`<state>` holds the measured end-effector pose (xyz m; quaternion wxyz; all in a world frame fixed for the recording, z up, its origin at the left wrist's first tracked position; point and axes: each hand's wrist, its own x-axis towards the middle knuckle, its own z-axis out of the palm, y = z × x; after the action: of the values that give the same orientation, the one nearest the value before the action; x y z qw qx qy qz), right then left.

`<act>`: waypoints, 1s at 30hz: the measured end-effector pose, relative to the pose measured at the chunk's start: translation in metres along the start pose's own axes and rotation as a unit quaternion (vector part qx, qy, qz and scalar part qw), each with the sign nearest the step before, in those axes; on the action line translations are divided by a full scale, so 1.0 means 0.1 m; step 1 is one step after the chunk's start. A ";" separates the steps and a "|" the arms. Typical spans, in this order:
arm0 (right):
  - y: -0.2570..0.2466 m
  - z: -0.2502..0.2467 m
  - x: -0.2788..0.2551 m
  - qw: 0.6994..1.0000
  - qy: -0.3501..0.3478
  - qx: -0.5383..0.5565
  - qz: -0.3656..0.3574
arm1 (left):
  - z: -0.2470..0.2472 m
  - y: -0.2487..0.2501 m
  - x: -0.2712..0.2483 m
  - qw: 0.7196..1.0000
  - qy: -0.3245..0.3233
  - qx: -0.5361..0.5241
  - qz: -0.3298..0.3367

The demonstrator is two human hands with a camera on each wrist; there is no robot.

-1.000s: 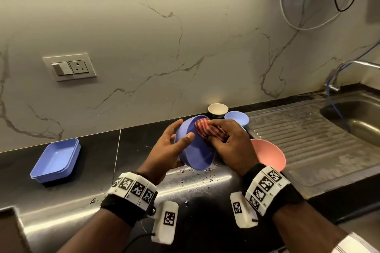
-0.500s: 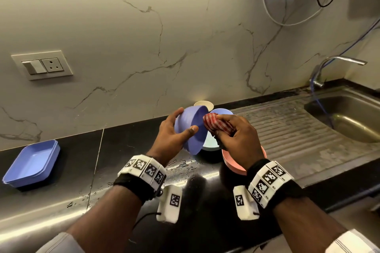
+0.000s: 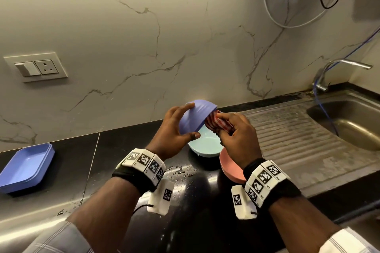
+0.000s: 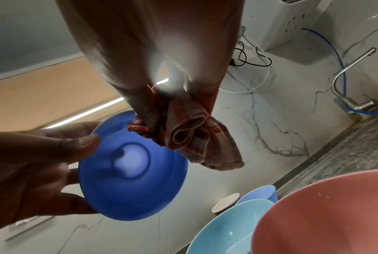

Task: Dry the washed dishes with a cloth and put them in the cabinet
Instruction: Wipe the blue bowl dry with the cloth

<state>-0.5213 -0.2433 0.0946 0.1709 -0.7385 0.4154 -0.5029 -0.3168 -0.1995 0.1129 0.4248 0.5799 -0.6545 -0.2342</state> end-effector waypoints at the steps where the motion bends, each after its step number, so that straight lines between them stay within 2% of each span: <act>1: 0.00 0.02 0.01 1.000 -0.002 0.001 -0.001 | -0.01 -0.01 0.01 1.000 -0.001 0.003 0.011; 3: -0.02 0.05 0.02 1.000 -0.010 -0.007 -0.009 | -0.03 -0.03 0.02 1.000 -0.002 -0.019 0.011; 5: -0.06 0.07 0.03 1.000 -0.006 -0.009 -0.027 | -0.07 -0.05 0.00 0.994 -0.004 -0.109 -0.018; 7: -0.12 0.10 0.07 0.998 0.009 -0.002 -0.062 | -0.14 -0.06 -0.05 0.971 -0.001 -0.233 -0.060; 9: -0.21 0.15 0.15 0.993 0.008 0.005 -0.114 | -0.21 -0.08 -0.14 0.944 -0.001 -0.314 -0.101; 12: -0.33 0.28 0.26 0.981 -0.020 0.002 -0.193 | -0.25 -0.16 -0.23 0.926 -0.003 -0.354 -0.129; 15: -0.36 0.40 0.33 0.969 -0.018 -0.043 -0.241 | -0.30 -0.22 -0.28 0.903 -0.008 -0.403 -0.149; 18: -0.39 0.49 0.35 0.958 -0.013 -0.069 -0.278 | -0.37 -0.23 -0.33 0.896 -0.025 -0.418 -0.150; 20: -0.42 0.54 0.33 0.948 -0.047 -0.104 -0.296 | -0.41 -0.22 -0.36 0.896 -0.031 -0.418 -0.150; 22: -0.45 0.60 0.26 0.944 -0.111 -0.154 -0.270 | -0.44 -0.22 -0.39 0.897 -0.027 -0.416 -0.146; 25: -0.54 0.68 0.16 0.954 -0.190 -0.165 -0.163 | -0.47 -0.28 -0.44 0.899 -0.011 -0.417 -0.133; 28: -0.60 0.69 0.11 0.951 -0.270 -0.101 -0.110 | -0.51 -0.31 -0.49 0.890 0.001 -0.438 -0.129; 30: -0.63 0.65 0.11 0.953 -0.279 -0.046 -0.106 | -0.52 -0.32 -0.51 0.885 0.005 -0.447 -0.129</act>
<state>-0.4341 -0.2253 0.1151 0.1914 -0.8961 0.2936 -0.2723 -0.2573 -0.1479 0.1003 0.6083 0.4085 -0.3977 -0.5522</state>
